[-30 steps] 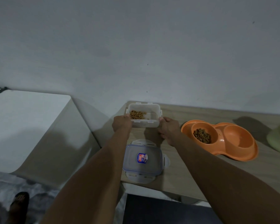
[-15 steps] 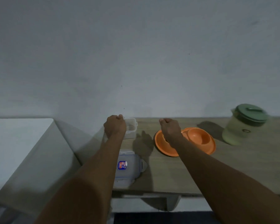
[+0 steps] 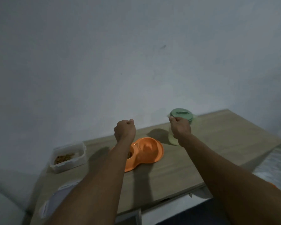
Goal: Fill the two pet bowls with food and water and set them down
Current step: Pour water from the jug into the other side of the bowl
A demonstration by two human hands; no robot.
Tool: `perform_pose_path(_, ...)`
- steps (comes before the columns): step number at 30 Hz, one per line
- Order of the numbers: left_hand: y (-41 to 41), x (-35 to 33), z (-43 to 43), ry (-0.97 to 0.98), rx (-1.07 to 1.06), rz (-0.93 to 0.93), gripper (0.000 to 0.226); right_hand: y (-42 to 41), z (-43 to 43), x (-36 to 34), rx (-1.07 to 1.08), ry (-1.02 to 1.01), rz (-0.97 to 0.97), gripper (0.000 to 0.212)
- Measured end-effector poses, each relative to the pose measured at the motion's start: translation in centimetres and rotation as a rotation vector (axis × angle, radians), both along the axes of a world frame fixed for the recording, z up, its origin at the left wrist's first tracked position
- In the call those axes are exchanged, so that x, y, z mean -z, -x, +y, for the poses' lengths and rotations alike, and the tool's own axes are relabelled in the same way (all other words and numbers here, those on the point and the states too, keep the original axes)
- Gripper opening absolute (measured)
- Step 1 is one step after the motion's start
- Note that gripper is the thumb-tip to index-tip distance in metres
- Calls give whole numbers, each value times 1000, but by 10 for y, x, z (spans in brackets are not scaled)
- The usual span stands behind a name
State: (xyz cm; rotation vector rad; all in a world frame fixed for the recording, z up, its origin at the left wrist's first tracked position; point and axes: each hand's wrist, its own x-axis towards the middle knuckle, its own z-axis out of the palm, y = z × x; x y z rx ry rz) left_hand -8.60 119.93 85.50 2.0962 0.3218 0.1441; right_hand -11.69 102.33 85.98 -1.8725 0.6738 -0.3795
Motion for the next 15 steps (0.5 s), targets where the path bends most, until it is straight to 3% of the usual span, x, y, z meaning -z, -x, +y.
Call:
perform_pose_path(9, -20, 2, -126, 94, 45, 18, 36, -21, -123, 6, 54, -3, 11, 37)
perform_pose_path(15, -34, 13, -191, 172, 37, 132, 66, -39, -179, 24, -39, 7, 42, 43)
